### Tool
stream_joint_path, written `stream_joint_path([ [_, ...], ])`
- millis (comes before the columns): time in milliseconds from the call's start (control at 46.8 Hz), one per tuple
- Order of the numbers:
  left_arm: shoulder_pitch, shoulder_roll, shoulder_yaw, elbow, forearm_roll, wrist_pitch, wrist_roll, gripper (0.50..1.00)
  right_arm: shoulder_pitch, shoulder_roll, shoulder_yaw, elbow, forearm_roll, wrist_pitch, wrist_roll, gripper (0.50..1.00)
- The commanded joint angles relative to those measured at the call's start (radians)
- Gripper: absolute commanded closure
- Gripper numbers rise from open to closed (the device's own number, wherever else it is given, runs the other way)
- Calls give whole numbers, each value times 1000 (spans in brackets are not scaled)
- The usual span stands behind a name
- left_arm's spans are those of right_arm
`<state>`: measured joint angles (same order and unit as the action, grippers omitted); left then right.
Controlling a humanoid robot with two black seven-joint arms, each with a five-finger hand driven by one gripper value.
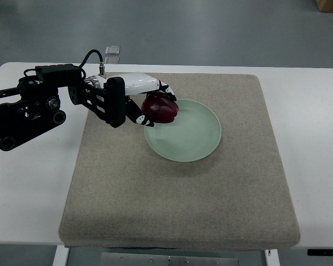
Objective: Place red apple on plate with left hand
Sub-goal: 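Carry the apple with the left hand over the green plate, then open the left hand to release the apple onto the plate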
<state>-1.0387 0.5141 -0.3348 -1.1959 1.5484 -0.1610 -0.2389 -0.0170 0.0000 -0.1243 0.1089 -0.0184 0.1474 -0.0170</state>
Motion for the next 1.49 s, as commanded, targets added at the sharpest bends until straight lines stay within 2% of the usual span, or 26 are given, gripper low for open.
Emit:
stream_joint_path([
  [0, 5, -25, 7, 7, -1, 0, 0, 1000, 0, 0, 0, 0, 0, 0, 0, 536],
  [235, 9, -91, 7, 73, -2, 2, 0, 1000, 0, 0, 0, 0, 0, 0, 0, 536],
  [790, 25, -134, 36, 102, -8, 6, -2, 988, 0, 0, 0, 0, 0, 0, 0, 536],
  [811, 25, -134, 36, 102, -10, 6, -2, 975, 0, 0, 0, 0, 0, 1, 0, 536],
  [833, 25, -134, 36, 102, -10, 6, -2, 939, 0, 0, 0, 0, 0, 1, 0, 536],
  [897, 25, -134, 36, 102, -13, 6, -2, 770, 0, 0, 0, 0, 0, 0, 0, 536],
  [918, 25, -134, 36, 102, -13, 6, -2, 727, 0, 0, 0, 0, 0, 0, 0, 536],
  [1004, 26, -134, 37, 102, -14, 6, -2, 620, 0, 0, 0, 0, 0, 0, 0, 536],
  [1046, 26, -134, 37, 104, -14, 5, -2, 581, 0, 0, 0, 0, 0, 0, 0, 538],
  [1132, 26, -134, 40, 102, -14, 2, -2, 538, 0, 0, 0, 0, 0, 0, 0, 536],
  [1196, 26, -134, 40, 101, -14, 2, 0, 534, 0, 0, 0, 0, 0, 0, 0, 536],
  [1260, 23, -134, 40, 88, -16, 2, 0, 506, 0, 0, 0, 0, 0, 0, 0, 536],
  [1473, 8, -102, 36, 85, -53, 2, 0, 501, 0, 0, 0, 0, 0, 0, 0, 536],
])
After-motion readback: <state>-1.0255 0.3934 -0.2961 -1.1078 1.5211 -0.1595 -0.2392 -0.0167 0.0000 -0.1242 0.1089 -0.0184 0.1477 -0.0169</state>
